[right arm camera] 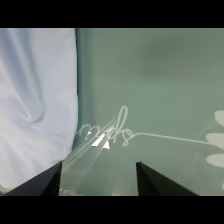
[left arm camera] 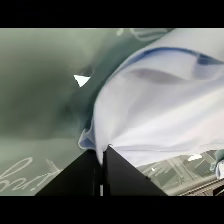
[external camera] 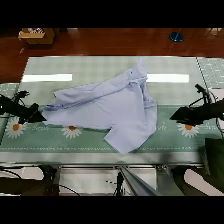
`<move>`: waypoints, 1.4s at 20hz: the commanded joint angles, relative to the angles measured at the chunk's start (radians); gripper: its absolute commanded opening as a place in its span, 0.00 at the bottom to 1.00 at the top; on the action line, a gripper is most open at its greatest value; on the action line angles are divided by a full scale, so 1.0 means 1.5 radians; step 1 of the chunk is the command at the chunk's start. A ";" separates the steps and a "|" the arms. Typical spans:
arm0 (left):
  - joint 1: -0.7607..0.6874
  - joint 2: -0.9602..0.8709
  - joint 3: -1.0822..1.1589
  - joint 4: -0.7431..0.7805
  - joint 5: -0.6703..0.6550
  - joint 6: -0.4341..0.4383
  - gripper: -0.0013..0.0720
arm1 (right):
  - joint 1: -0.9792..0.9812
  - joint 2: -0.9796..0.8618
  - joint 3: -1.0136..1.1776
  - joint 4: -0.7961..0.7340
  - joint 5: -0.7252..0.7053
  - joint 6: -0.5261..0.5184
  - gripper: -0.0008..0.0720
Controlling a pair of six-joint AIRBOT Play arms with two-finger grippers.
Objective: Fold the shirts.
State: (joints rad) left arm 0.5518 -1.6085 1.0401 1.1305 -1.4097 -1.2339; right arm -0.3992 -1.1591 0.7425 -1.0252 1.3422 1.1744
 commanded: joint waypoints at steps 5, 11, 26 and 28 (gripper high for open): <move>0.000 0.003 0.001 -0.056 -0.015 0.043 0.05 | 0.114 0.000 -0.116 0.039 -0.139 0.064 0.75; 0.001 0.003 0.001 -0.056 -0.010 0.068 0.05 | 0.285 -0.033 -0.117 0.049 -0.287 0.188 0.75; 0.003 0.187 0.162 -0.428 -0.037 0.106 0.05 | 0.247 0.192 0.122 0.136 -0.322 0.144 0.05; 0.002 0.267 0.207 -0.550 -0.011 0.120 0.05 | 0.216 0.246 0.223 0.136 -0.322 0.144 0.05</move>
State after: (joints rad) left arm 0.5556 -1.3411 1.2648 0.5896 -1.4612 -1.0847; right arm -0.0124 -0.9180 0.9062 -0.8303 0.8566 1.3956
